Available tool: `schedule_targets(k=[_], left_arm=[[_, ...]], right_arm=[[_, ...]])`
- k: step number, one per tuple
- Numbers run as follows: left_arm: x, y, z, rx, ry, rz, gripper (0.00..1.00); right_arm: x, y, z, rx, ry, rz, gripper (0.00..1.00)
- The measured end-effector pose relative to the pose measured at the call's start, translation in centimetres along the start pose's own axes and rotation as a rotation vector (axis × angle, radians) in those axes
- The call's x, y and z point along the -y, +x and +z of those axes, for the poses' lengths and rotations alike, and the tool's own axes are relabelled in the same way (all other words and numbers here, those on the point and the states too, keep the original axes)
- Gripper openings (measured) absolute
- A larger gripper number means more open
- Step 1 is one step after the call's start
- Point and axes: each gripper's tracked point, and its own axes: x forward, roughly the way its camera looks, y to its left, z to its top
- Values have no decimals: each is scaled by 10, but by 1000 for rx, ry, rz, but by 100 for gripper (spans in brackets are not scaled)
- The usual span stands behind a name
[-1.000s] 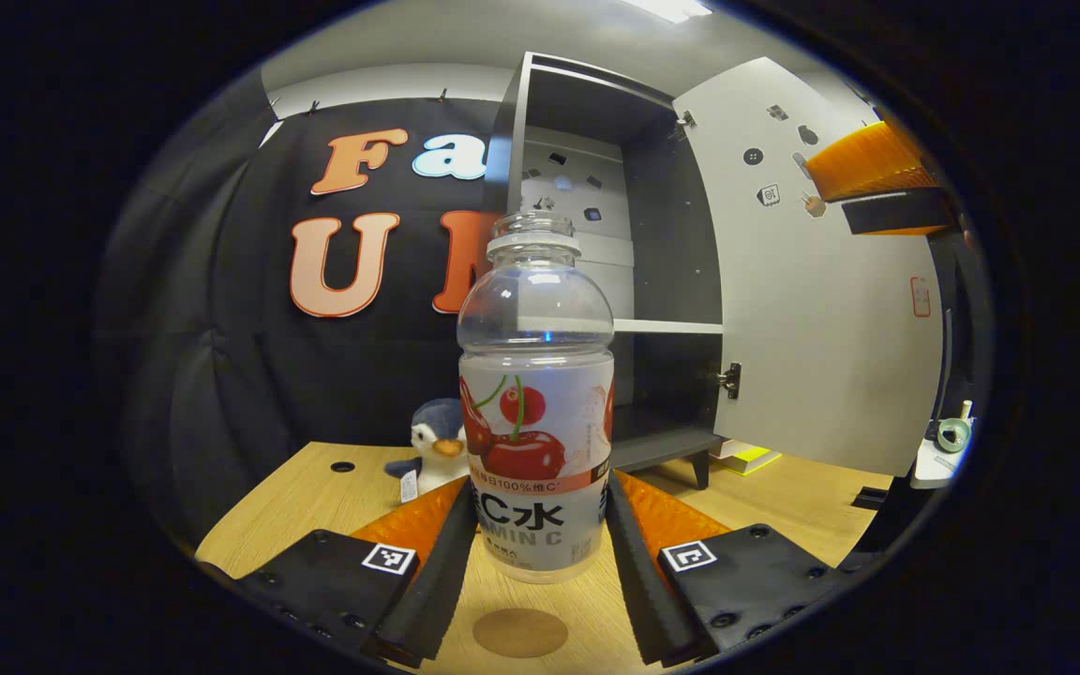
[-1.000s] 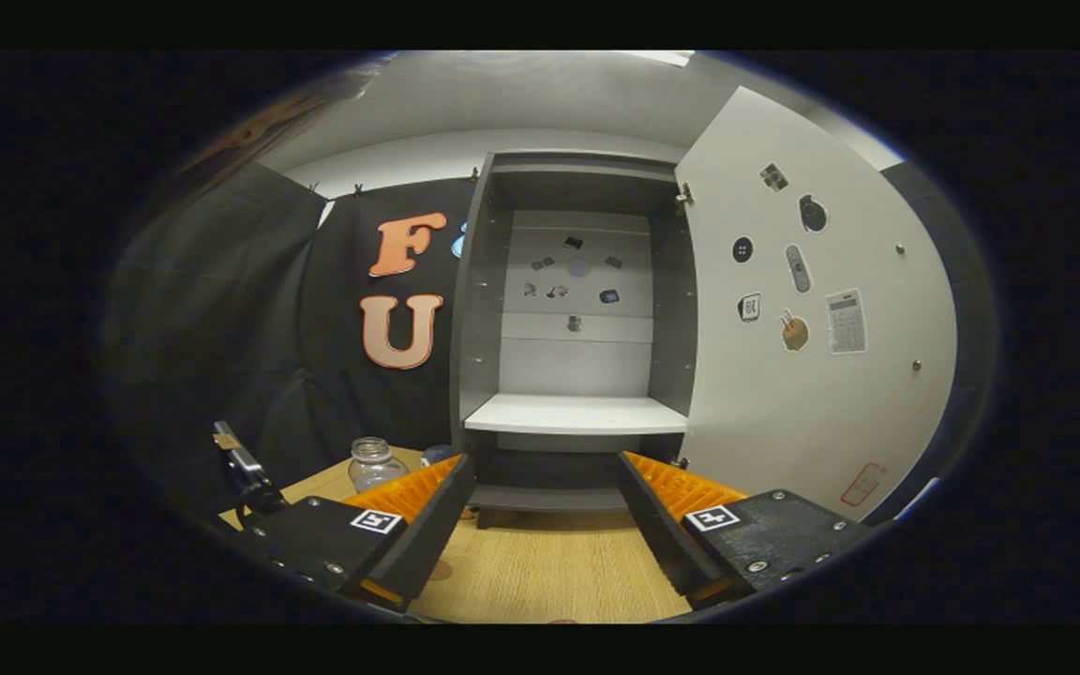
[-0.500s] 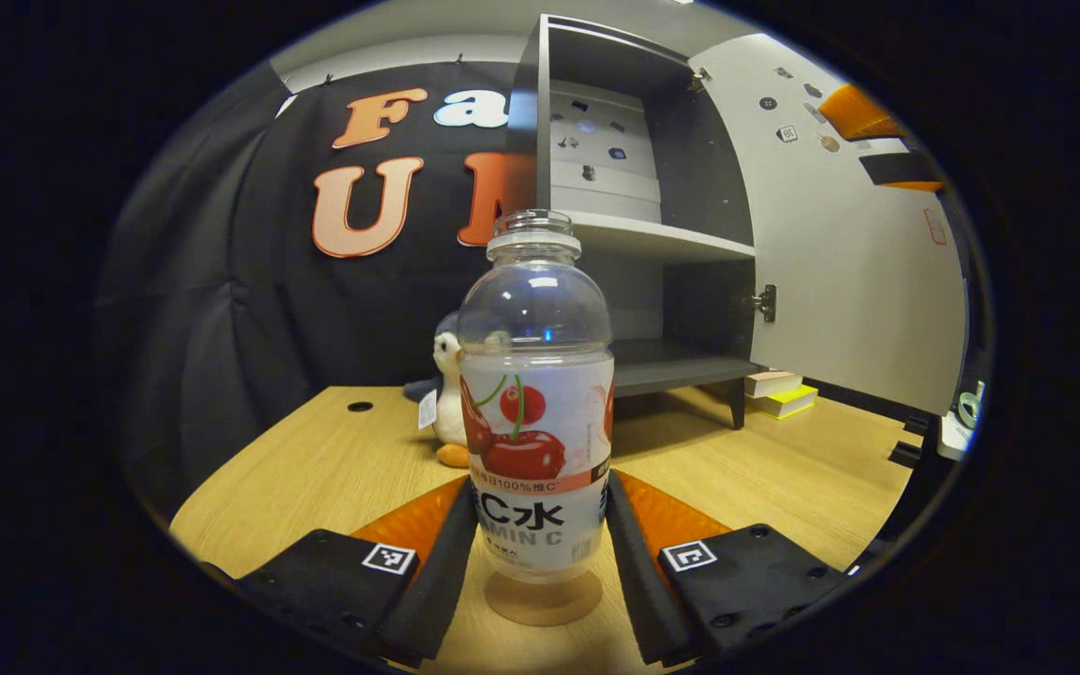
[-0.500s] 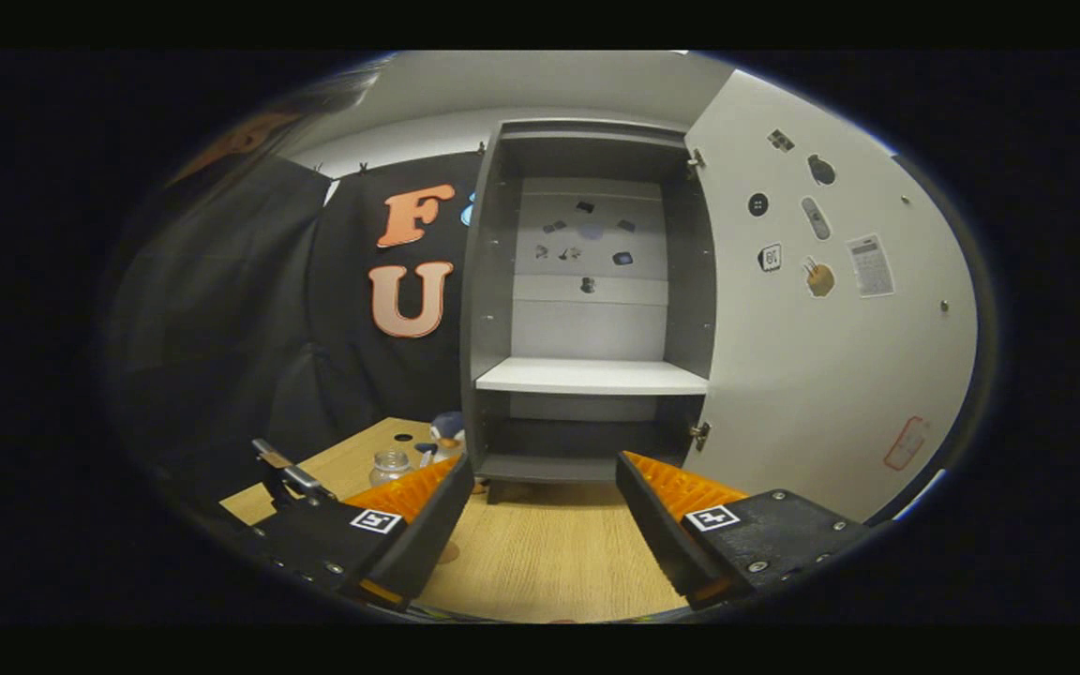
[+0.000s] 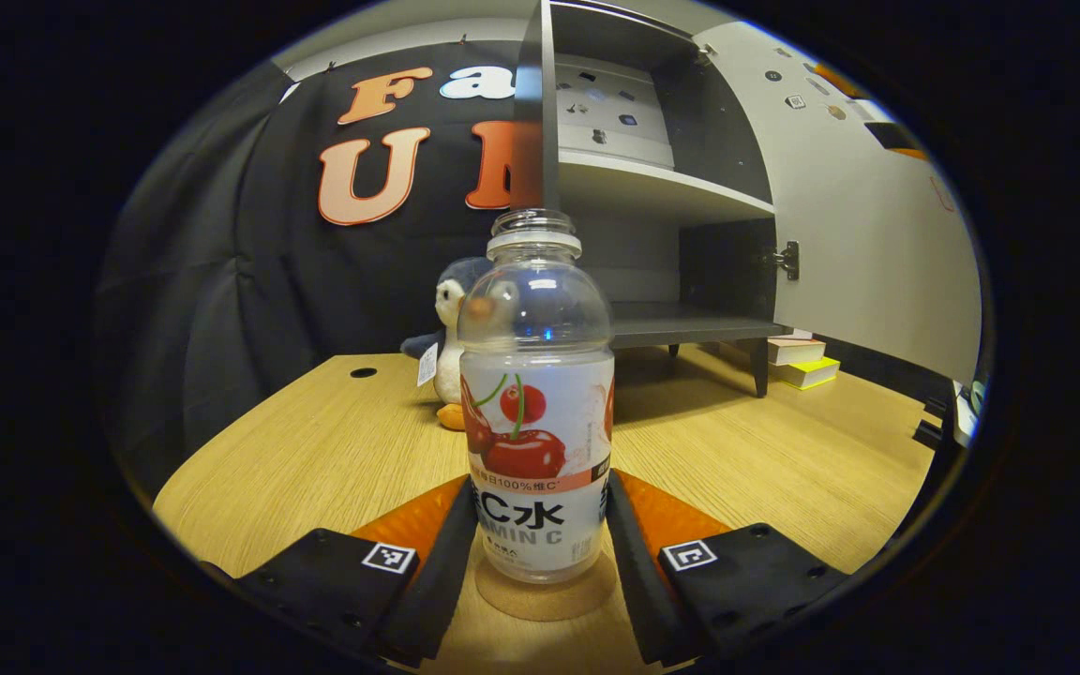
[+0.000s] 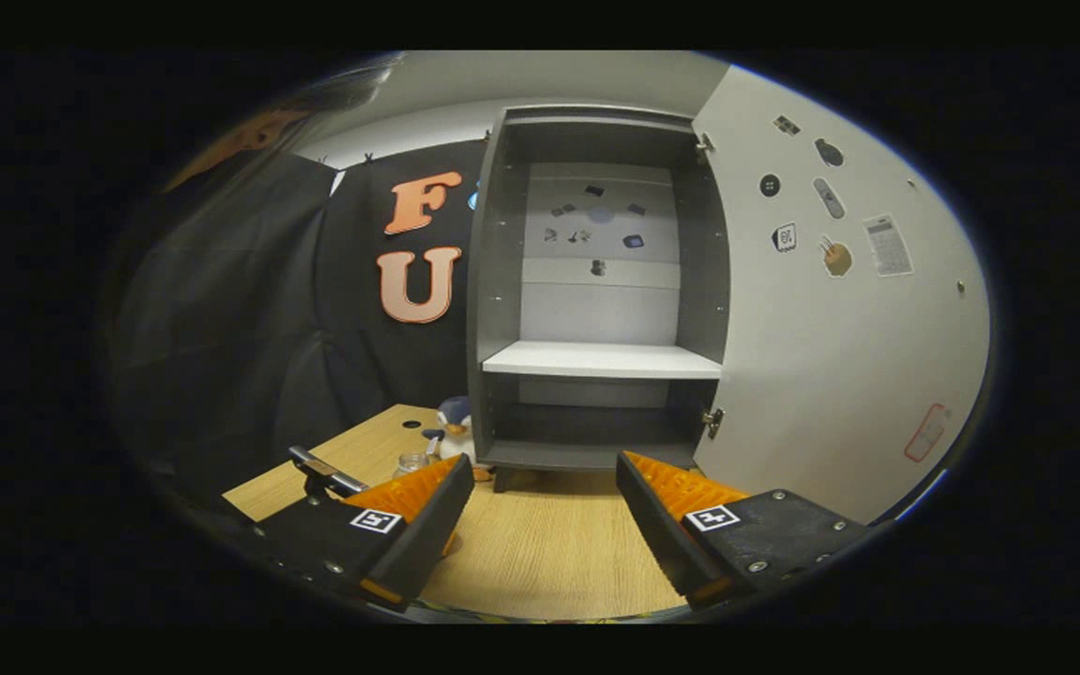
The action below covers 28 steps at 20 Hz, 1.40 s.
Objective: Open the cabinet door with the right hand, grasp the bottle in the cabinet with the left hand and place it on the coaster, then close the cabinet door with the right hand.
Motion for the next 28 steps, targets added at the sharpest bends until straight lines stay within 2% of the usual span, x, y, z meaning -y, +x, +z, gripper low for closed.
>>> schedule_targets(k=[11, 16, 28], left_arm=[[-4, 8, -13, -68, -18, 14, 82], [2, 0, -16, -83, 38, 7, 81], [0, -3, -20, -128, 11, 8, 84]], right_arm=[[-4, 14, -14, -50, 5, 33, 94], [-3, 19, -17, -58, 27, 28, 94], [-6, 15, -16, -58, 53, 18, 94]])
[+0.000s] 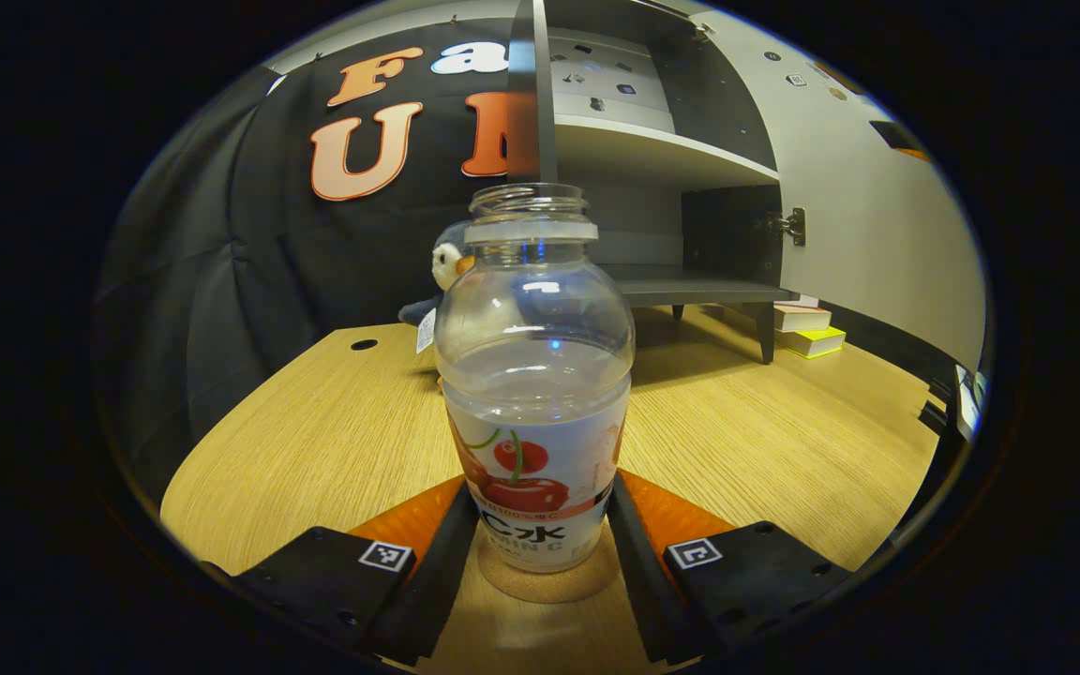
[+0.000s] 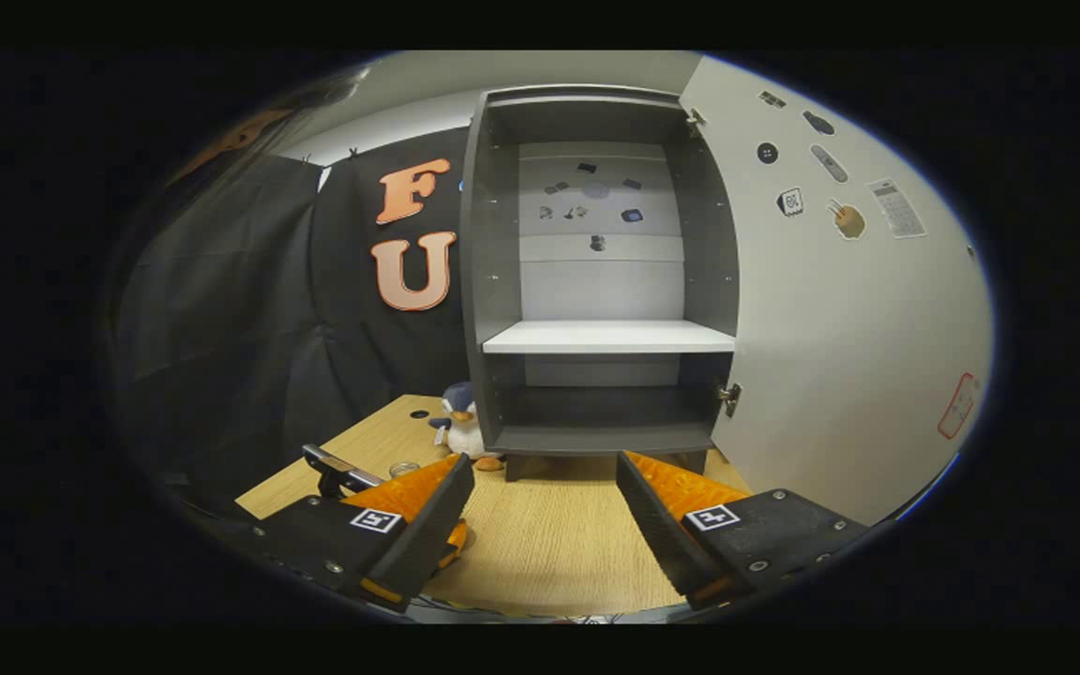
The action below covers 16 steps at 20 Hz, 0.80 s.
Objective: Open the cabinet door with the right hand, grasp the bottle in the cabinet with the left hand and place it on the coaster, then close the cabinet door with the right hand.
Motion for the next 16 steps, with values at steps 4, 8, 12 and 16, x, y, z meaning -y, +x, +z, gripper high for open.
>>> schedule_targets(k=[4, 8, 12, 16], left_arm=[[1, -1, -1, -13, -8, -1, 84], [0, -2, 0, -22, -18, 2, 85], [1, -3, 1, -23, -13, 1, 85], [5, -5, 12, 4, 1, -6, 98]], right_arm=[[-1, -3, 1, 4, 12, -3, 94], [1, -9, 3, 6, 16, -10, 94], [1, -13, 6, 13, 25, -13, 94], [-1, -17, 5, 10, 22, -8, 94]])
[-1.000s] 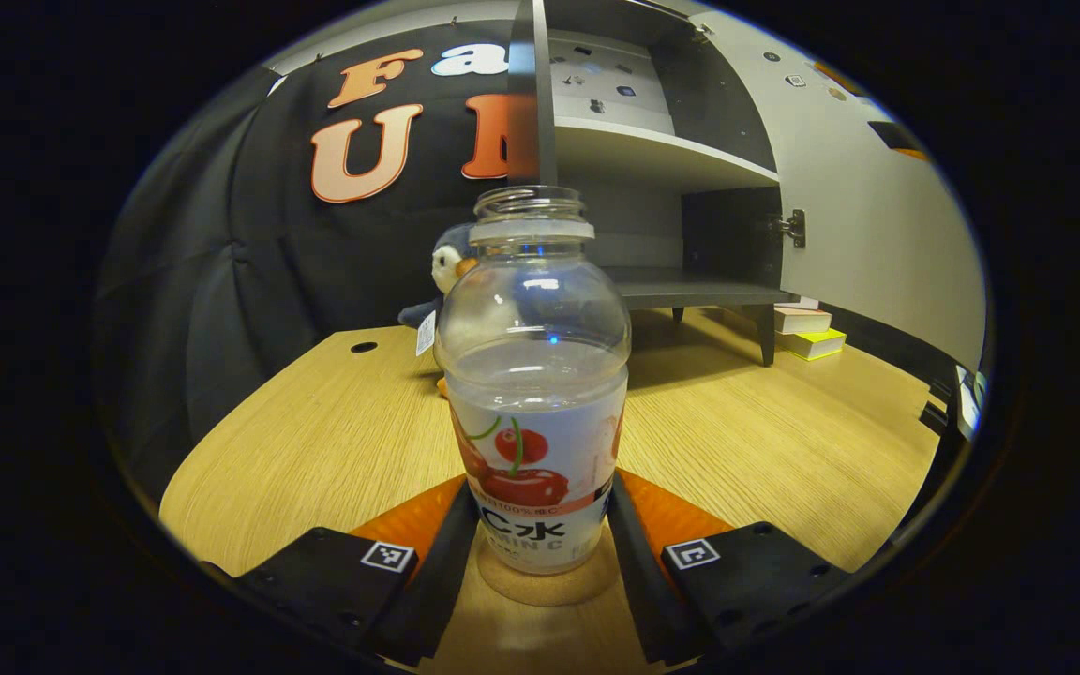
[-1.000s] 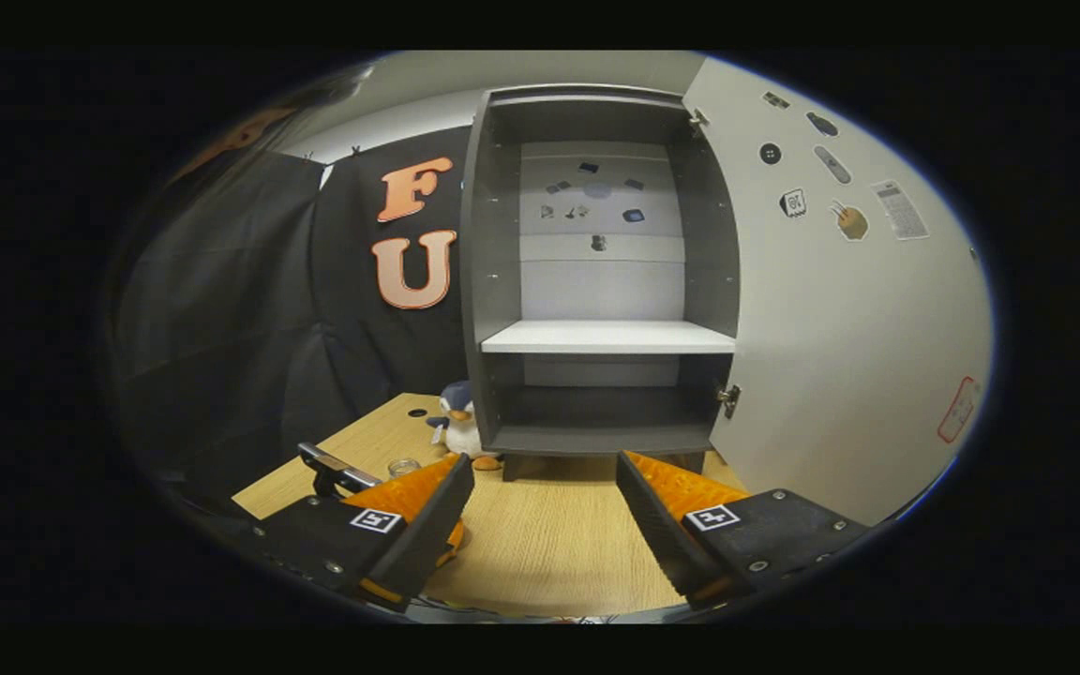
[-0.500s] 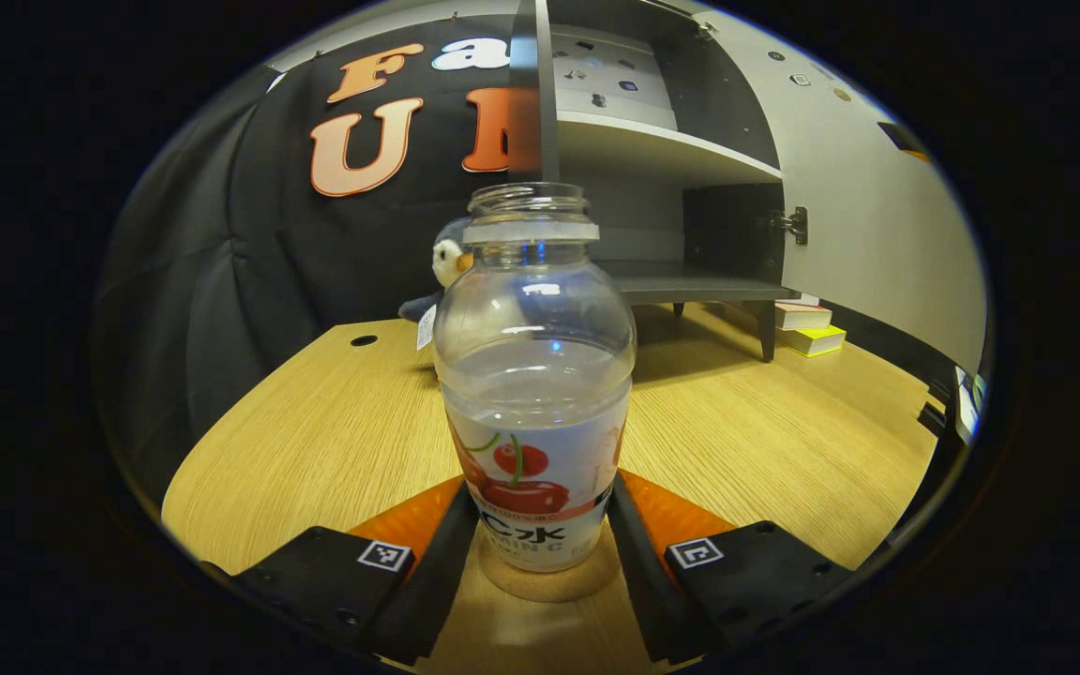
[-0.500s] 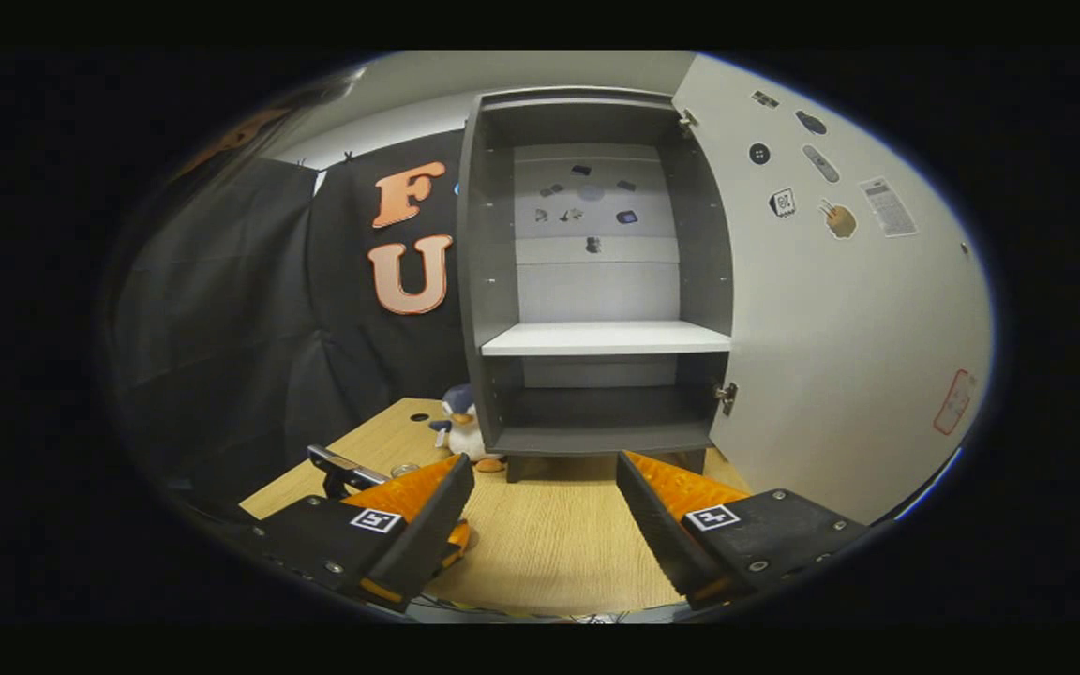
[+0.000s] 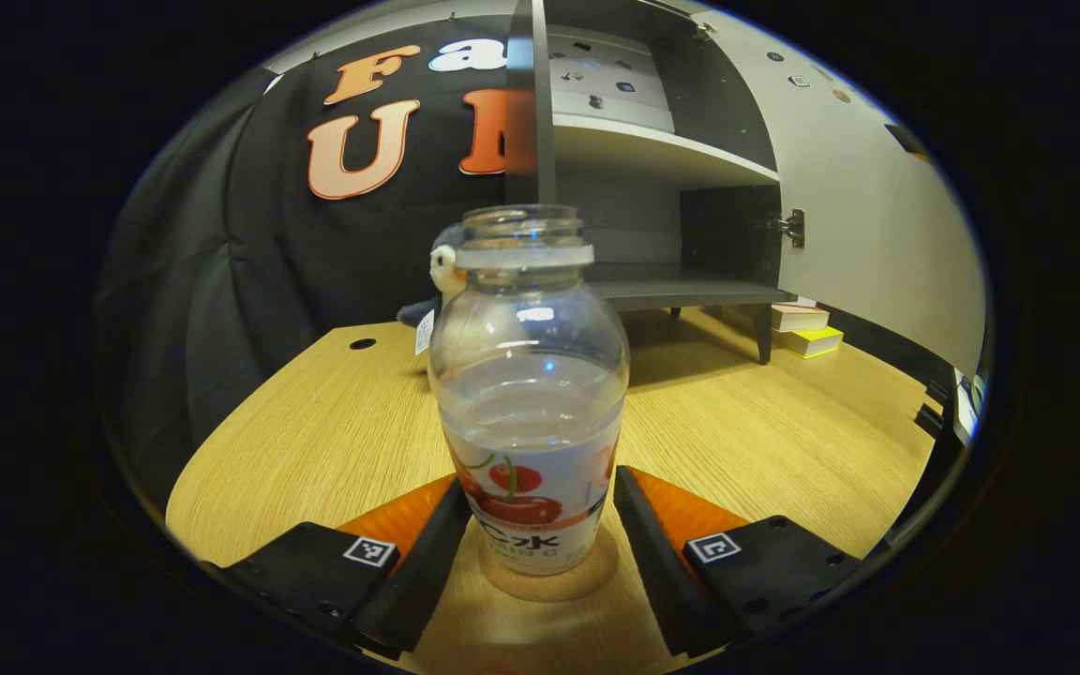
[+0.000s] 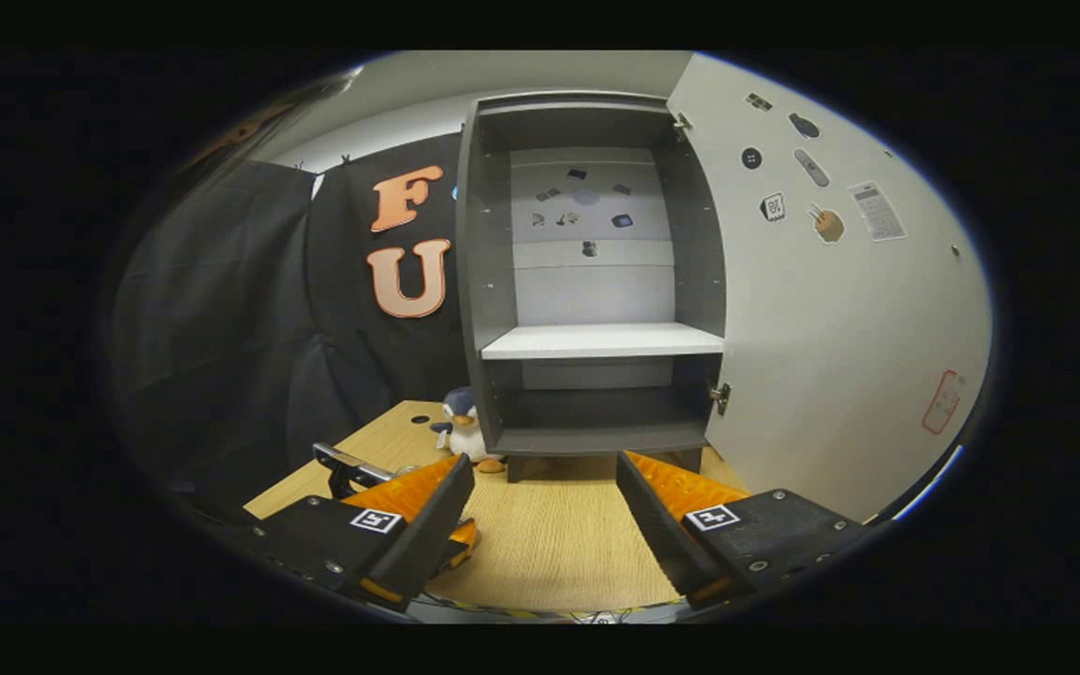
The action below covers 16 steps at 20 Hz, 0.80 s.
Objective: Open the cabinet door with the right hand, grasp the bottle in the cabinet with the left hand and place it on the coaster, then close the cabinet door with the right hand.
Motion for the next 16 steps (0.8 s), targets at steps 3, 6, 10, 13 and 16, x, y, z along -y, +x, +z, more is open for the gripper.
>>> schedule_targets(k=[3, 6, 10, 13, 16], left_arm=[[0, 1, 13, 30, 7, 3, 97], [-3, 2, 31, 52, 1, 10, 98], [-6, -5, 63, 108, -12, 14, 97], [-9, -12, 87, 143, -18, 21, 98], [-12, -21, 112, 172, -23, 23, 97]], right_arm=[[-2, -5, 3, 6, -2, 4, 94], [-2, -9, 10, 17, -3, 1, 94], [4, -15, 19, 35, 1, -14, 94], [9, -22, 27, 50, 5, -29, 94], [13, -32, 39, 74, -6, -42, 94]])
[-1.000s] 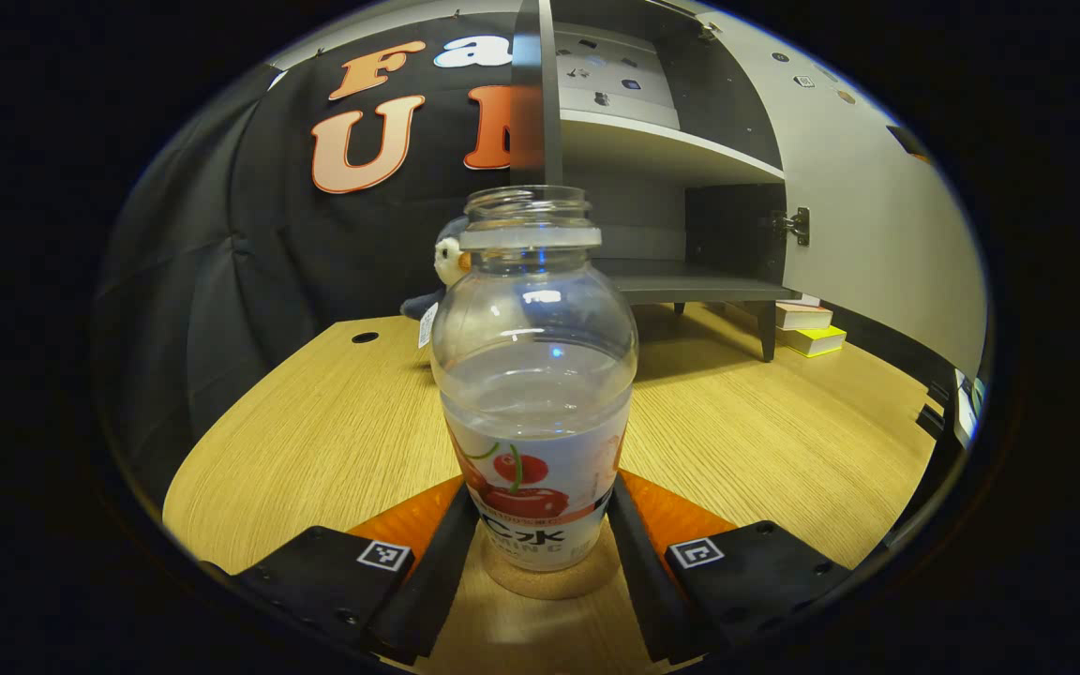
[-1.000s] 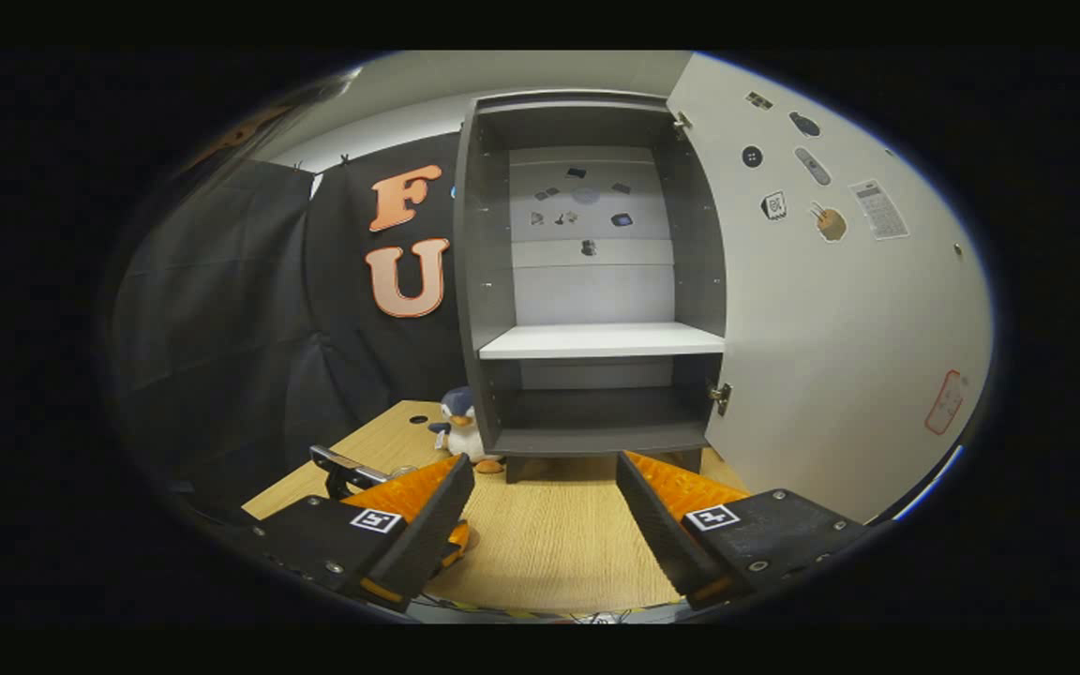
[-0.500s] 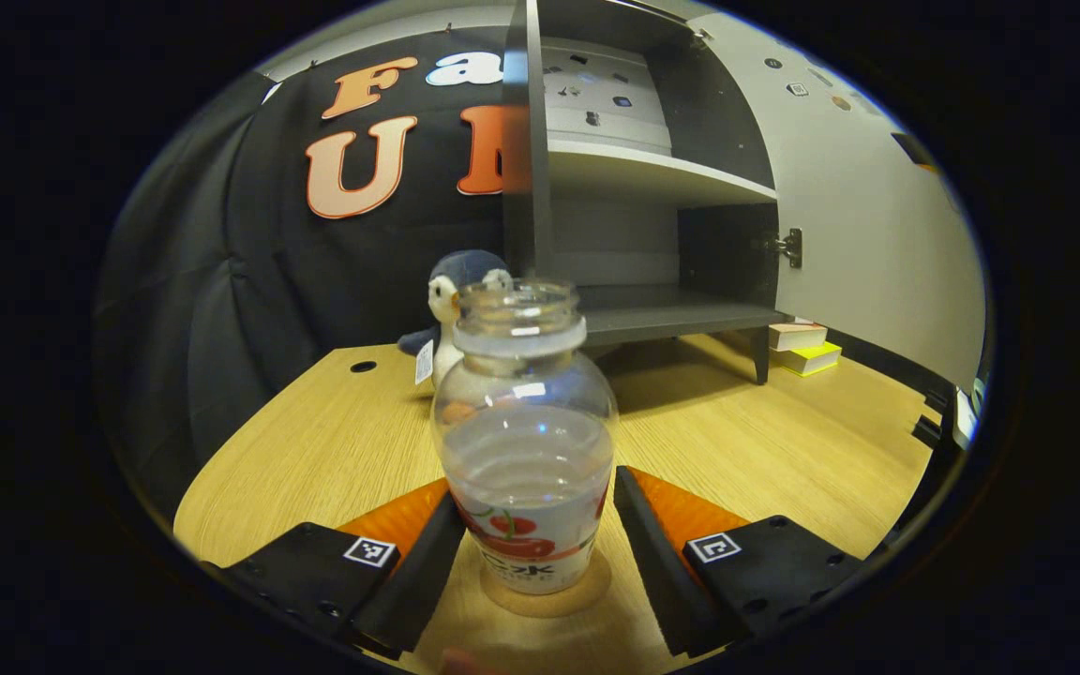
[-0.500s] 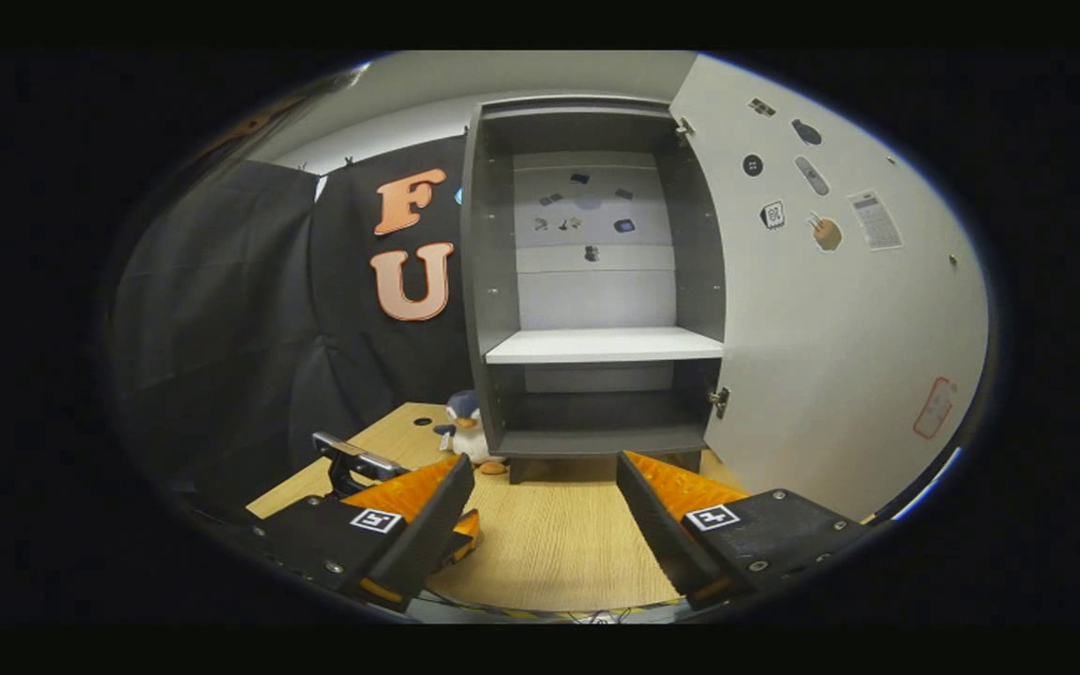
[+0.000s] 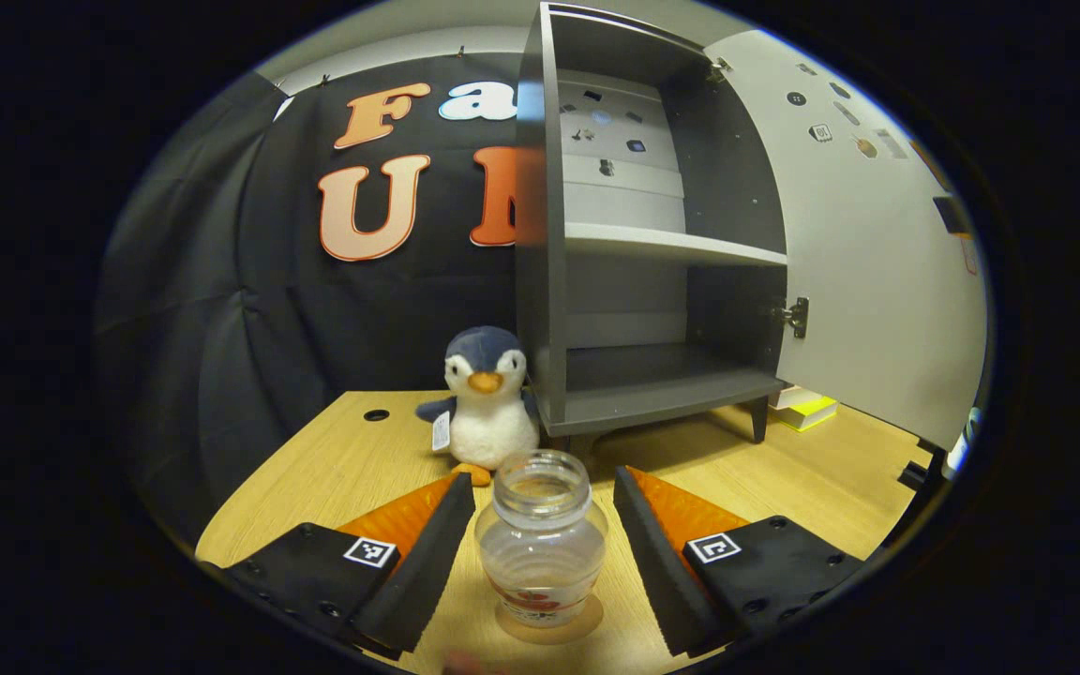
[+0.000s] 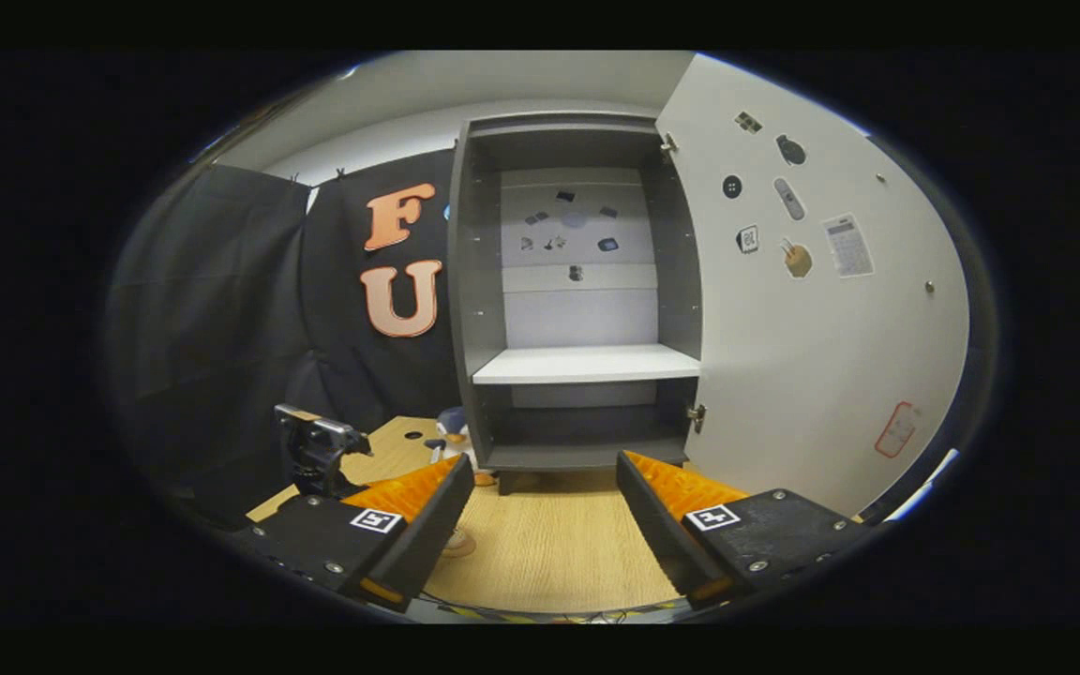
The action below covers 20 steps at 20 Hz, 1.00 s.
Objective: Open the cabinet door with the right hand, grasp the bottle in the cabinet with the left hand and place it on the coaster, then close the cabinet door with the right hand.
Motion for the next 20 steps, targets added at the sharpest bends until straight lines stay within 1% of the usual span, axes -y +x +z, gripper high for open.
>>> schedule_targets(k=[6, 10, 14, 18, 19, 20], left_arm=[[-2, -15, 65, 65, -25, 5, 97], [-2, -35, 112, 90, -16, 16, 96], [4, -54, 154, 115, 7, 23, 96], [7, -65, 174, 139, -28, 57, 96], [8, -67, 177, 140, -35, 61, 96], [10, -70, 179, 135, -41, 65, 96]], right_arm=[[14, -17, 38, 74, -46, -25, 94], [33, -30, 58, 103, -34, -51, 94], [56, -52, 71, 110, -15, -65, 94], [94, -78, 79, 114, -40, -133, 94], [103, -85, 81, 114, -50, -149, 97], [113, -91, 83, 115, -59, -166, 94]])
